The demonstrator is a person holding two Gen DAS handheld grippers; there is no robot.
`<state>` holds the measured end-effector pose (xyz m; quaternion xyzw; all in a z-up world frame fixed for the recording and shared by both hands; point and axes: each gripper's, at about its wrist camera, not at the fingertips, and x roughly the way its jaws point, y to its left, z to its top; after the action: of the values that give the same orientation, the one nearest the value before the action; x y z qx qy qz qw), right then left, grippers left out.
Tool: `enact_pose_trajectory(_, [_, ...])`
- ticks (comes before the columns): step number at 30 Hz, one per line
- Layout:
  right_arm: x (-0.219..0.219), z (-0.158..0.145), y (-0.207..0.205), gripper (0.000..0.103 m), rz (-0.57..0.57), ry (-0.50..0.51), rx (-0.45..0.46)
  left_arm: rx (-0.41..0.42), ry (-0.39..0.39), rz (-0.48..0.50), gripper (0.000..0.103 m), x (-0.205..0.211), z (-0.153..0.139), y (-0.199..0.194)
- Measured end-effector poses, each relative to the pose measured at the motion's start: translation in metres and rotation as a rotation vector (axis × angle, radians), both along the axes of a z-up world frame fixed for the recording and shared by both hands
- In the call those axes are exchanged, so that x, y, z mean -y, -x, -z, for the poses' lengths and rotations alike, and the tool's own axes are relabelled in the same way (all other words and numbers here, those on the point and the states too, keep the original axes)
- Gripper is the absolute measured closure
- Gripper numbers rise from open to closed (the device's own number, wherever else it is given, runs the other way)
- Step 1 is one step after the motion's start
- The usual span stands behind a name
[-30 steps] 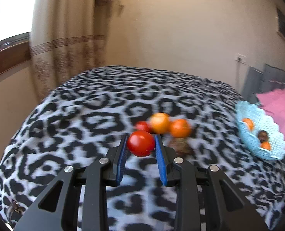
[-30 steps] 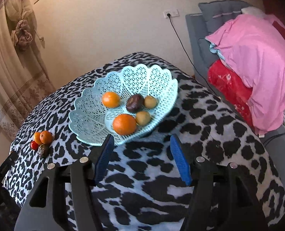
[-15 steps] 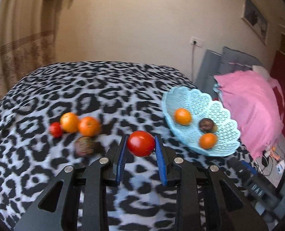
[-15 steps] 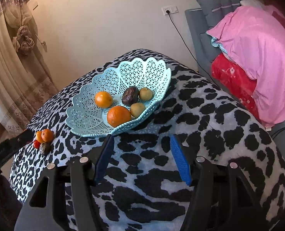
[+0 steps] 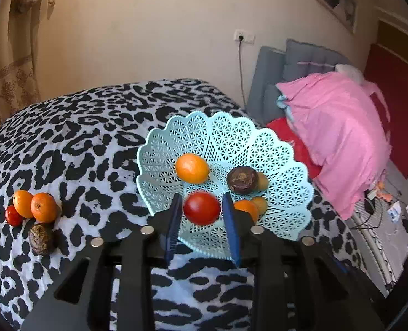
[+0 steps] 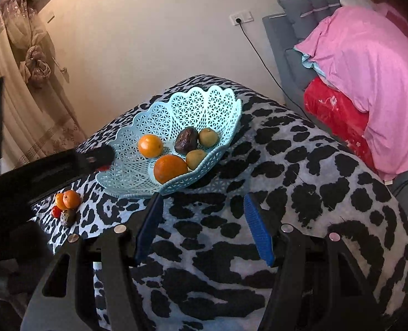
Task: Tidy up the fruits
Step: 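Carry the red tomato into the blue basket and open the left tool, then move both tools back toward the remaining fruit cluster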
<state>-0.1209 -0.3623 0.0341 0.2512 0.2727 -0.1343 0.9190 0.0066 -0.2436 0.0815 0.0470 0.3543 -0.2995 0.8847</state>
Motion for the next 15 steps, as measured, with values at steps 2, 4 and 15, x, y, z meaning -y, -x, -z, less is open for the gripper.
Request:
enact_pose_trajectory(2, [0.001, 0.0, 0.001, 0.04, 0.001, -0.002, 0.001, -0.012, 0.002, -0.023, 0.031, 0.001, 0.001, -0.002])
enact_pose_trajectory(4, [0.001, 0.0, 0.002, 0.04, 0.002, -0.007, 0.003, -0.012, 0.01, -0.04, 0.031, -0.002, 0.001, -0.001])
enact_pose_trajectory(15, [0.003, 0.0, 0.004, 0.039, 0.011, -0.009, 0.004, 0.044, 0.012, -0.141, 0.011, -0.045, -0.009, 0.003])
